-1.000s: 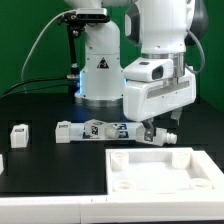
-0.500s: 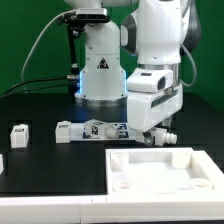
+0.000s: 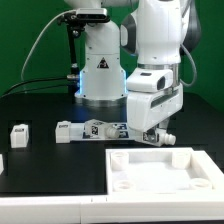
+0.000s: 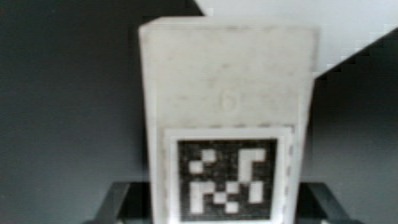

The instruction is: Assemble square table

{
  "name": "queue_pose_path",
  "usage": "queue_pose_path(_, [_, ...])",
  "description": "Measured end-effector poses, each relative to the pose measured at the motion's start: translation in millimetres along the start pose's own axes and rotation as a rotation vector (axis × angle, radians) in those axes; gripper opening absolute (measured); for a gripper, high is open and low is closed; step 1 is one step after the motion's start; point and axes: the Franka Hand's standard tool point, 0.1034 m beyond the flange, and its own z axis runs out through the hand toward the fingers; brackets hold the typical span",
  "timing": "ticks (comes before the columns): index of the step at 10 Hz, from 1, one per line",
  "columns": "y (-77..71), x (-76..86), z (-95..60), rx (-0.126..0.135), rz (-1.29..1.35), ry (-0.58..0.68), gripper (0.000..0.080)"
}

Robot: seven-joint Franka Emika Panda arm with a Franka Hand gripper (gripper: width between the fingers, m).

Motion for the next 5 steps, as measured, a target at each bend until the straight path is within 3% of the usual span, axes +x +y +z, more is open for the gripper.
queue_pose_path(1, [-6.8, 10.0, -3.1, 0.017, -0.147, -0.011, 0.0282])
queue_pose_path(2, [-7.0, 16.3, -5.3, 0.016, -0.218, -0.005, 0.0282])
queue_pose_path(5, [-6.0, 11.9, -2.7, 0.017, -0.375, -0.014, 0.0282])
